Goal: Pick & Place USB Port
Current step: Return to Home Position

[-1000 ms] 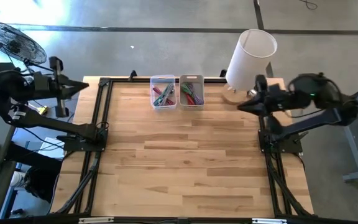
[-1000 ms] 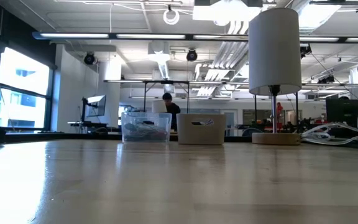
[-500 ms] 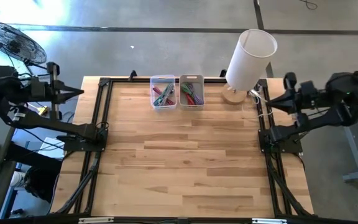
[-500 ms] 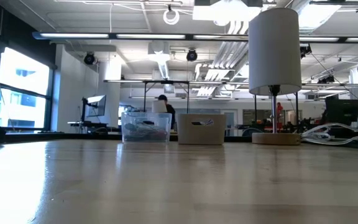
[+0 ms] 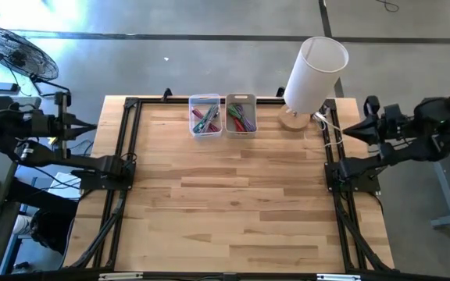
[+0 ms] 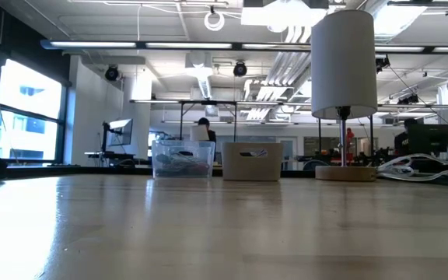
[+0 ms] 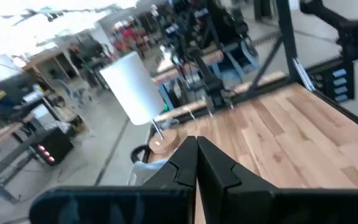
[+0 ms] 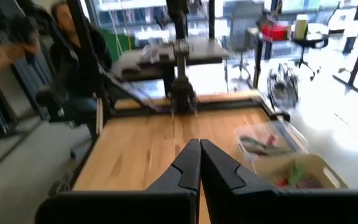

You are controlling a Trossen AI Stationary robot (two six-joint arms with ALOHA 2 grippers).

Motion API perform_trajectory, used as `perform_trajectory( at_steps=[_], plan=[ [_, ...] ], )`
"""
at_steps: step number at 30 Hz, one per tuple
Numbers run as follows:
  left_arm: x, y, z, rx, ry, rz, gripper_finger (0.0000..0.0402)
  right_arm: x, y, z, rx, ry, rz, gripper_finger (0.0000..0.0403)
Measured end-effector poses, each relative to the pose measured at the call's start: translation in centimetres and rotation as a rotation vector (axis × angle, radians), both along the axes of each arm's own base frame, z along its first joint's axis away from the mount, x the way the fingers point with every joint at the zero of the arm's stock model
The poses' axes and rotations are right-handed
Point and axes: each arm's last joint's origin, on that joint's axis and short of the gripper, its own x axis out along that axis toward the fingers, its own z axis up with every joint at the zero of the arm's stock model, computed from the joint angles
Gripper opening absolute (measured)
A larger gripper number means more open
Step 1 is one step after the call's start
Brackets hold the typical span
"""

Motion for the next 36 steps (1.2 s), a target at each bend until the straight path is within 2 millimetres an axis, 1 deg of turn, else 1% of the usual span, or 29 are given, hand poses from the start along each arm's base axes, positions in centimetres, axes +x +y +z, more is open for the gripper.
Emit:
perform_trajectory(
  at_steps=[3,6,12,13,16,20,22,25,28,31,36],
  plan=[
    [-0.7,0.0,-1.5,-0.006,-0.062,0.000,0.0000,0.3,0.1,-0.8,0.014,-0.073,0.022,0.0000],
    [-0.9,0.0,-3.1,0.017,-0.102,-0.011,0.0000,1.0,0.3,-1.8,0.020,-0.146,0.052,0.0000],
    [-1.1,0.0,-6.2,0.041,-0.160,-0.021,0.0000,2.7,0.7,-4.9,0.022,-0.150,0.087,0.0000],
    [-0.7,0.0,-6.6,0.041,-0.151,-0.021,0.0000,2.9,0.7,-5.4,0.030,-0.155,0.087,0.0000],
    [0.3,-0.1,-7.2,0.050,-0.094,-0.035,0.0000,3.3,0.8,-6.7,0.039,-0.197,0.098,0.0000],
    [1.8,-0.3,-7.8,0.099,-0.096,-0.056,0.0000,3.2,0.7,-8.3,0.048,-0.258,0.091,0.0000],
    [2.0,-0.3,-8.1,0.107,-0.071,-0.056,0.0000,3.2,0.7,-9.2,0.058,-0.282,0.089,0.0000],
    [2.3,-0.3,-8.1,0.113,-0.099,-0.056,0.0000,3.3,0.7,-10.5,0.086,-0.295,0.088,0.0000],
    [2.9,-0.3,-8.2,0.121,-0.098,-0.056,0.0000,3.9,0.8,-12.1,0.104,-0.284,0.085,0.0000],
    [3.7,-0.5,-7.9,0.152,-0.186,-0.084,0.0000,4.8,1.0,-13.2,0.104,-0.300,0.096,0.0000],
    [5.6,-0.7,-8.8,0.187,-0.199,-0.121,0.0000,6.0,1.3,-14.7,0.089,-0.328,0.133,0.0000]
  ],
)
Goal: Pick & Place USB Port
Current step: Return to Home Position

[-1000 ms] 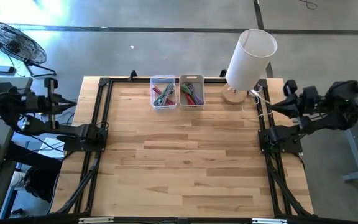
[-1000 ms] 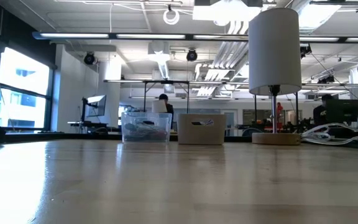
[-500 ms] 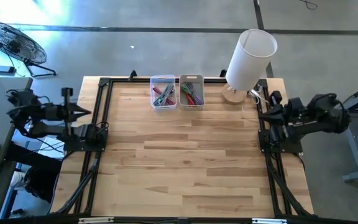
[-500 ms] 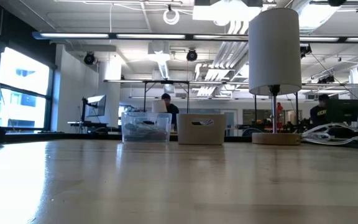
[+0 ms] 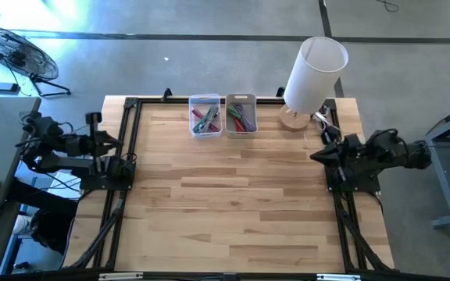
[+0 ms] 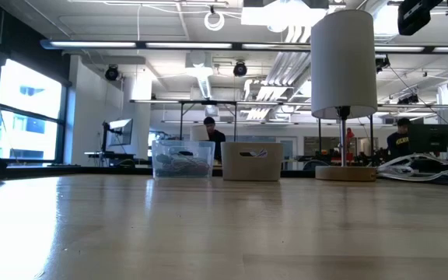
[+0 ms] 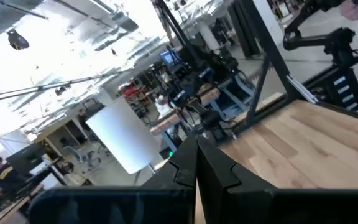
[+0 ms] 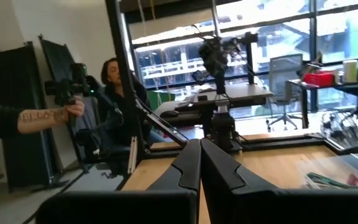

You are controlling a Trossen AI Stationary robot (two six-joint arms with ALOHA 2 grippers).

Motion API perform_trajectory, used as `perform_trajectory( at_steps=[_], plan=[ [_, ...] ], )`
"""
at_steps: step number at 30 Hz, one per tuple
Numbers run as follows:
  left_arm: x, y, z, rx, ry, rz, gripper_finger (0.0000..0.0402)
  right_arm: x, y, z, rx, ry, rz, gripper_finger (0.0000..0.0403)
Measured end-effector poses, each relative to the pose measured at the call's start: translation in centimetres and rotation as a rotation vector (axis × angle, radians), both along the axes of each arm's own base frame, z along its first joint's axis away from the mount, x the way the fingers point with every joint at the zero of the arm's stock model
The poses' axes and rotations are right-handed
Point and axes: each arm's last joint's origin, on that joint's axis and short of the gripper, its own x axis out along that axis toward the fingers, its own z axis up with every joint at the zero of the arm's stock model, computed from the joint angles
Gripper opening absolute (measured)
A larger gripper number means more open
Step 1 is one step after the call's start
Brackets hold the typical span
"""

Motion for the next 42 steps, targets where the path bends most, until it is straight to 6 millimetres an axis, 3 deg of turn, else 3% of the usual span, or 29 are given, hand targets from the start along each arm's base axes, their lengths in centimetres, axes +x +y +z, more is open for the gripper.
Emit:
perform_trajectory(
  at_steps=[18,28,34,42],
  plan=[
    [7.8,-0.5,-7.4,-0.137,-0.057,-0.037,0.0000,2.1,0.5,-3.8,0.008,-0.078,0.051,0.0000],
    [9.6,-0.5,-10.5,-0.248,-0.124,-0.028,0.0000,3.0,0.7,-6.8,0.060,-0.056,0.086,0.0000],
    [10.1,-0.5,-11.7,-0.264,-0.130,-0.024,0.0000,3.1,0.7,-7.9,0.063,-0.120,0.109,0.0000],
    [10.8,-0.4,-14.0,-0.392,-0.111,-0.010,0.0000,3.4,0.8,-9.2,0.088,-0.076,0.113,0.0000]
  ],
)
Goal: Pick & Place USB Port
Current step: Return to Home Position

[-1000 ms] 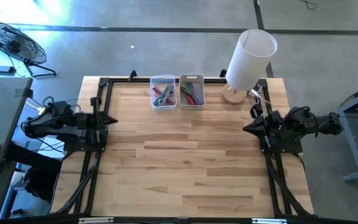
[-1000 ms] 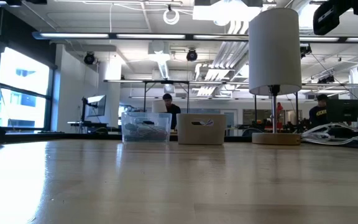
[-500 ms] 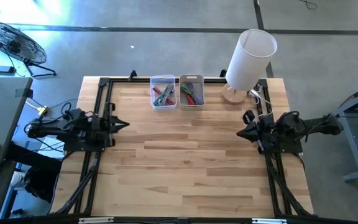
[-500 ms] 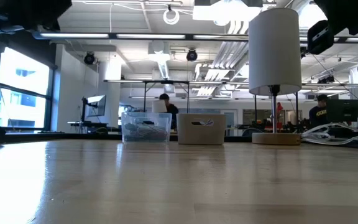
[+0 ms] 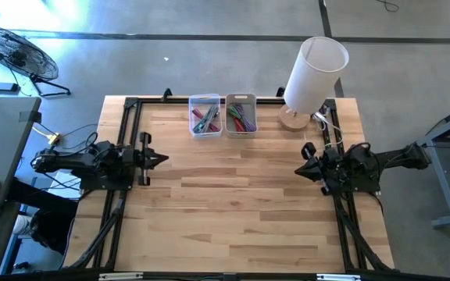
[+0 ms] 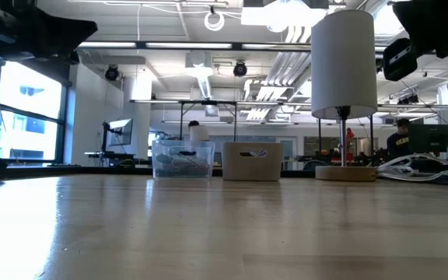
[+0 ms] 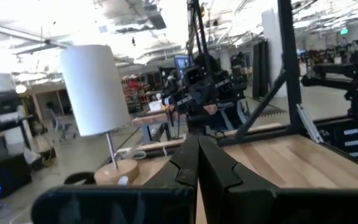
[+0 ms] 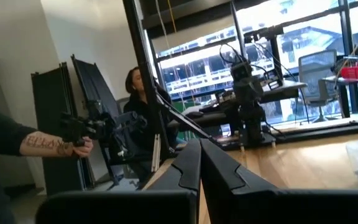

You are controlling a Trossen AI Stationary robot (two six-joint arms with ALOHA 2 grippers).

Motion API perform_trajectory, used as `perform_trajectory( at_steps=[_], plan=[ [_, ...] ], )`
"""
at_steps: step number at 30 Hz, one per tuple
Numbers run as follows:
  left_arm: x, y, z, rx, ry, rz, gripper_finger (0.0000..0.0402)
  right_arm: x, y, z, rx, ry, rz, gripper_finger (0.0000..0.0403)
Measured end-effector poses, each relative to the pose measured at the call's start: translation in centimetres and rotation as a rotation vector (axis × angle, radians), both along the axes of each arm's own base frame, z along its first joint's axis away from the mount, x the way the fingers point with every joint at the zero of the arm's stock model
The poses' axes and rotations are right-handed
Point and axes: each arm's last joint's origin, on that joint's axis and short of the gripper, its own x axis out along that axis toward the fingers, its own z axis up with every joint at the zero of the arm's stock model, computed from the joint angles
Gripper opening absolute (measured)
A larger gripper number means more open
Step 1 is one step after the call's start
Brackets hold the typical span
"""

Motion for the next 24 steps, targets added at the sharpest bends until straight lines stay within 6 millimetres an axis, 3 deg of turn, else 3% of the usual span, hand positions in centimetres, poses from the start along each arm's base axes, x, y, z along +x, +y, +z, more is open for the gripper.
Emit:
perform_trajectory(
  at_steps=[4,12,24],
  plan=[
    [0.0,0.1,-0.2,-0.005,0.016,0.028,0.0000,0.0,0.0,0.1,-0.010,-0.010,-0.009,0.0000],
    [0.0,0.6,-0.5,-0.123,0.041,0.197,0.0000,0.1,-0.6,-0.3,0.011,0.030,-0.198,0.0000],
    [0.1,0.9,-1.5,-0.191,0.123,0.308,0.0000,0.4,-1.5,-2.2,0.076,0.233,-0.380,0.0000]
  ],
)
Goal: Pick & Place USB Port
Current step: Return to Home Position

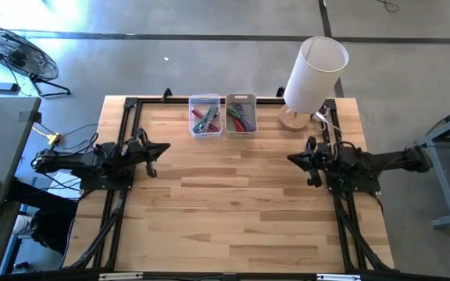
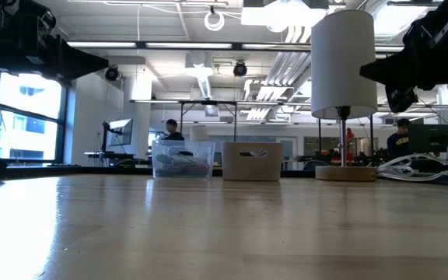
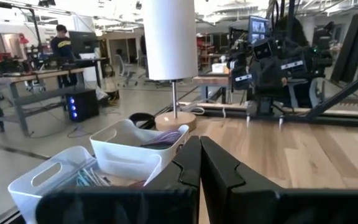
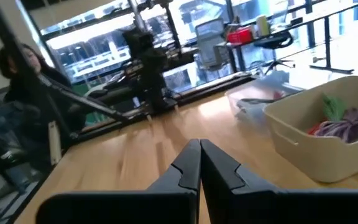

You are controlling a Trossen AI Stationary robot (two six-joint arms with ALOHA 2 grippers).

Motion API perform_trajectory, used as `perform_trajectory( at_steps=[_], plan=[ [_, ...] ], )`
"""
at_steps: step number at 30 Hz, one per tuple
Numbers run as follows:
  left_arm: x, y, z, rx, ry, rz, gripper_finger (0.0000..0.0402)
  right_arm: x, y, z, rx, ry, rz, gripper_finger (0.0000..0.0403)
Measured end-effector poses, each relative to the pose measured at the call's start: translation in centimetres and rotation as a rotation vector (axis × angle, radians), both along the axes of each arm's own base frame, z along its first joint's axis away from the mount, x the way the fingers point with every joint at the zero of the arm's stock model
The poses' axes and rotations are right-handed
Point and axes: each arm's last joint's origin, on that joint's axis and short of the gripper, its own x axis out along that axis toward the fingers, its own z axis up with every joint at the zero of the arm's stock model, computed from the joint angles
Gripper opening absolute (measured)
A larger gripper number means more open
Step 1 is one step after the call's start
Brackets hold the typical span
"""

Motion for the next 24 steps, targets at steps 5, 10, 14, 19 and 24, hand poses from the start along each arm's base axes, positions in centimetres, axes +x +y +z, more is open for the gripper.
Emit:
perform_trajectory(
  at_steps=[5,10,14,19,24],
  plan=[
    [0.0,0.0,0.0,0.008,0.004,-0.007,0.0000,0.0,-0.6,0.2,-0.022,-0.015,-0.029,0.0000],
    [0.0,0.0,0.0,0.010,0.005,-0.007,0.0000,0.0,-1.2,0.2,-0.030,-0.017,-0.037,0.0000],
    [0.0,0.0,-0.1,0.011,0.012,-0.008,0.0000,0.0,-1.6,0.2,-0.016,-0.019,-0.029,0.0000],
    [0.0,0.0,-0.4,-0.014,0.030,-0.009,0.0000,-0.1,-1.8,0.2,-0.010,-0.020,-0.027,0.0000],
    [0.0,0.0,-0.4,-0.032,0.028,-0.010,0.0000,-0.1,-1.9,0.1,-0.009,-0.016,-0.029,0.0000]
  ],
)
